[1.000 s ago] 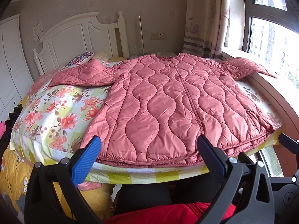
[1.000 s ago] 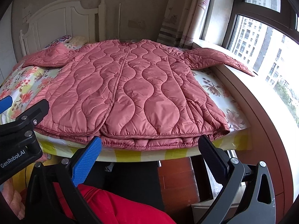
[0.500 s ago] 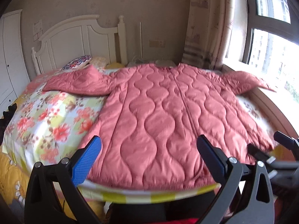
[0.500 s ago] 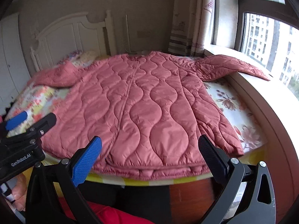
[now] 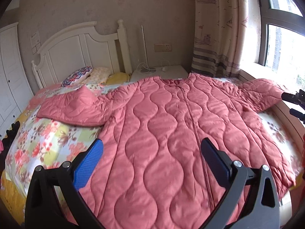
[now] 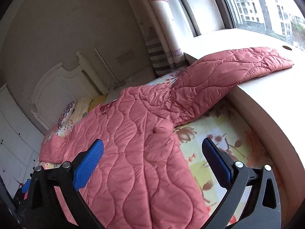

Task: Fold large clothes
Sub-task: 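Grasp the jacket sleeve on the window sill with the right gripper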

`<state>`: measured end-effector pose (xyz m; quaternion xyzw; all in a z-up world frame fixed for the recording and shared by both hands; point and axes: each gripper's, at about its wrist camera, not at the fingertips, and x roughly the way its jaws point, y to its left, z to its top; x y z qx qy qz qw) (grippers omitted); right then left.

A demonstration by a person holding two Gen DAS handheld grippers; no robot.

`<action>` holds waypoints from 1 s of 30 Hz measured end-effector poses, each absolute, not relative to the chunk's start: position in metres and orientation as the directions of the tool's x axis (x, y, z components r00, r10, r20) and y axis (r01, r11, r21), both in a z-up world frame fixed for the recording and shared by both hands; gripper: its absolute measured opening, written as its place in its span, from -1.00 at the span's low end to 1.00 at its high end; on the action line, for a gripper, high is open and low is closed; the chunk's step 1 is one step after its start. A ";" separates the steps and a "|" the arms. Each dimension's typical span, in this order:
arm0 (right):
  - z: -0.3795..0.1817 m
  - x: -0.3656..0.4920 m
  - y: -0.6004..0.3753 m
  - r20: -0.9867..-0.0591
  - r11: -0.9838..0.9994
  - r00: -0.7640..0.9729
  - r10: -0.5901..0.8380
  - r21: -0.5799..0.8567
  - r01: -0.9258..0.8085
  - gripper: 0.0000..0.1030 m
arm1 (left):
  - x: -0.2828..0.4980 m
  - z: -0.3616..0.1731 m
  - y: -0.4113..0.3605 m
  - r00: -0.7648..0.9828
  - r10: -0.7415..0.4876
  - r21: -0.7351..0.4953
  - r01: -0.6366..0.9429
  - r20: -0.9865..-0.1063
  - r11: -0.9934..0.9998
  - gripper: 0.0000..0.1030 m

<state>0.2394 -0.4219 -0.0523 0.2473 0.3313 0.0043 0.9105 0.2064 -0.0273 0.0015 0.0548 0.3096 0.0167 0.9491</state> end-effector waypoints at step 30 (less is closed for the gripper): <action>-0.101 0.357 -0.527 -0.543 0.666 0.810 0.223 0.691 0.280 0.45 | 0.327 -0.090 -0.020 0.689 0.166 0.177 -0.056 -0.705 0.983 0.96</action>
